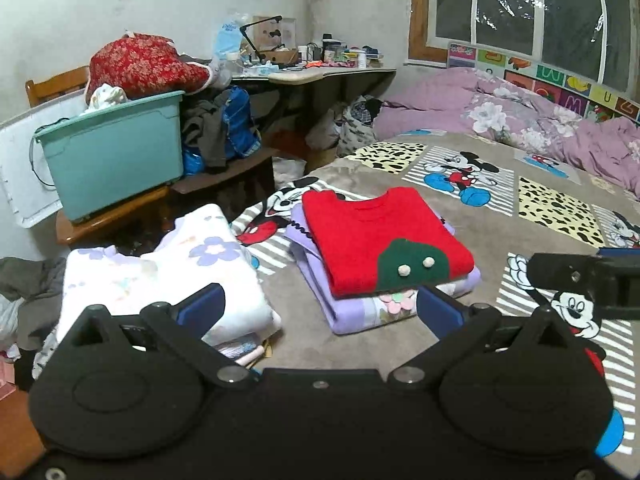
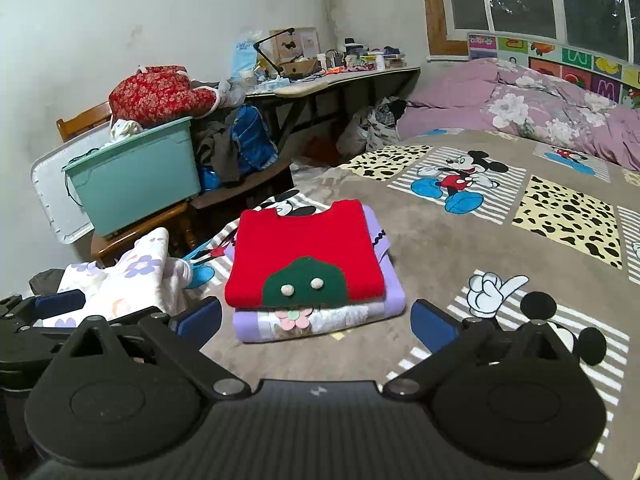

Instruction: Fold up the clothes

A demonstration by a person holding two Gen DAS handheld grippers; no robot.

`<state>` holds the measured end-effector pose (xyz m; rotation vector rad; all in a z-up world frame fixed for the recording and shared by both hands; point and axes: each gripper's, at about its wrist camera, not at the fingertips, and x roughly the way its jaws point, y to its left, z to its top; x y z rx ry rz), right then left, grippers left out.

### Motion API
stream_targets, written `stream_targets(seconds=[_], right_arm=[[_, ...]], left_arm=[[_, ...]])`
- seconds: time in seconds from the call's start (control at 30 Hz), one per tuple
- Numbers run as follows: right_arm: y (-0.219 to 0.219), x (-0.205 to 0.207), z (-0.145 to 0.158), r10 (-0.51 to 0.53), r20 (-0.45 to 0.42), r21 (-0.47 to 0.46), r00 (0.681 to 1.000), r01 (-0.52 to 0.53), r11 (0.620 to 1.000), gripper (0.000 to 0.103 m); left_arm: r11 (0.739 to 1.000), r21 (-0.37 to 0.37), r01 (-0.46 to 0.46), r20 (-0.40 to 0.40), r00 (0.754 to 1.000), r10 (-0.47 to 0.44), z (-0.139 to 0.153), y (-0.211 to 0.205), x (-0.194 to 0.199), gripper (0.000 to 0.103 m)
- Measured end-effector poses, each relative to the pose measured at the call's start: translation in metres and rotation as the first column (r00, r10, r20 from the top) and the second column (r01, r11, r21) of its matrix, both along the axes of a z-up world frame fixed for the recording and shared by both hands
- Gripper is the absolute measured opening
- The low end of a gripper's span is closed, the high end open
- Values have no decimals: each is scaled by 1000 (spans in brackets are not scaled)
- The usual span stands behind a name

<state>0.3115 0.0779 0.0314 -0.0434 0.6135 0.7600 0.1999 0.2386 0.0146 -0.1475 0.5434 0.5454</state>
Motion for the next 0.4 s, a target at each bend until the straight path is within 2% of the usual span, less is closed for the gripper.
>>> stream_targets(seconds=[0.4], right_arm=[[1,-22,7,-17,-10,-9,1000,17,1000,101]], left_arm=[[1000,13,8,23,1000,-8,6,-4,-18,103]])
